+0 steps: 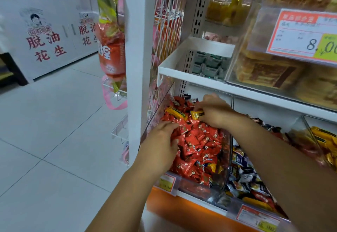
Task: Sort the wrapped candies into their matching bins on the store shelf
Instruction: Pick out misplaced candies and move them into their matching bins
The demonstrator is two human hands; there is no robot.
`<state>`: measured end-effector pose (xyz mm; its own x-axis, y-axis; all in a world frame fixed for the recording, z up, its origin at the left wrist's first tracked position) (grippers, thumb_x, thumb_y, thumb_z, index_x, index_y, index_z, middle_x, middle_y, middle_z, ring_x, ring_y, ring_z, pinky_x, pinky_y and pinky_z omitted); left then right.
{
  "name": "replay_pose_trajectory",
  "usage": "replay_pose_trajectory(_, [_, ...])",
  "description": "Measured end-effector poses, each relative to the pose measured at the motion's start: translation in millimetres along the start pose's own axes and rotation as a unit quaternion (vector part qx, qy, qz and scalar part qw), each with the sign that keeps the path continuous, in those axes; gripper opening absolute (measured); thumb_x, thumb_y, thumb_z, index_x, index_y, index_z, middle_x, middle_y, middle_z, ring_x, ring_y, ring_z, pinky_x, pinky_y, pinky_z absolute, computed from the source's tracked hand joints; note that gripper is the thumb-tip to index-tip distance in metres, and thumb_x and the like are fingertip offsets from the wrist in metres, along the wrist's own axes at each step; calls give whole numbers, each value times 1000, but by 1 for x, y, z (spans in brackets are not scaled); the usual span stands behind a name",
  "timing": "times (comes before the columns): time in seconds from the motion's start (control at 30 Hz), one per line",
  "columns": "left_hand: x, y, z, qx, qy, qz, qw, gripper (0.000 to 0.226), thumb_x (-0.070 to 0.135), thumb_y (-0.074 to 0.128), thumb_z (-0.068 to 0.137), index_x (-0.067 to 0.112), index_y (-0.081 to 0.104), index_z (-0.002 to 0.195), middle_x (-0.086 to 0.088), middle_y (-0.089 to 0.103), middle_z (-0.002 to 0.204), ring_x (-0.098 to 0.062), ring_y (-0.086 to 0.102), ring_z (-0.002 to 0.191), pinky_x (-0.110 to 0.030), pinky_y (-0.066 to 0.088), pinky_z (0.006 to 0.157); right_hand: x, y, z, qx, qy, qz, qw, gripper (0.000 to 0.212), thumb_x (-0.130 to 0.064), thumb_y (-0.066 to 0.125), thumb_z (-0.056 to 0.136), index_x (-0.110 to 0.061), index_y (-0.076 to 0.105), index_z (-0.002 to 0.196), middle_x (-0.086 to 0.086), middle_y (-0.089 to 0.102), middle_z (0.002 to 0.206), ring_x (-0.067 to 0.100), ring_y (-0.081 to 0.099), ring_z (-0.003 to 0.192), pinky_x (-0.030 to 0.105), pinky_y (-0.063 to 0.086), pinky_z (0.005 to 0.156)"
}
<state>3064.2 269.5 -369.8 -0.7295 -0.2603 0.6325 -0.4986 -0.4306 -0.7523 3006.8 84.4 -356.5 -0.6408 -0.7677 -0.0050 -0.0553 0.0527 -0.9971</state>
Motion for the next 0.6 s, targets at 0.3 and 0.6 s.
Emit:
replay_pose_trajectory(0.3, [-6,-6,-1,18,1,-4,1000,49,16,53,96,19,42,143,3,35,151,-11,34,137,-2,7,99,-73,22,27,-37,-89,81,992,29,-26,61,87,-13,61,113,11,60,115,24,55,102,28,45,80])
replay_pose_trajectory(0.6, [10,-2,-1,12,11,-1,1000,48,19,55,95,20,46,142,2,40,148,-14,36,135,-13,19,104,-18,-37,-61,149,4,309,939,29,-28,56,95,-21,56,123,-3,57,98,15,53,86,27,38,70])
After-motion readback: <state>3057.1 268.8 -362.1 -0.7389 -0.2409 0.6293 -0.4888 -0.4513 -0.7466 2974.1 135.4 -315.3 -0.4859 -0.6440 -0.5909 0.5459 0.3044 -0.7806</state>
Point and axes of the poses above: each hand's wrist, its own z-axis towards the middle knuckle, its own y-axis out of the palm, x = y × z, the point moved 7 cm from there along z, towards the middle knuckle
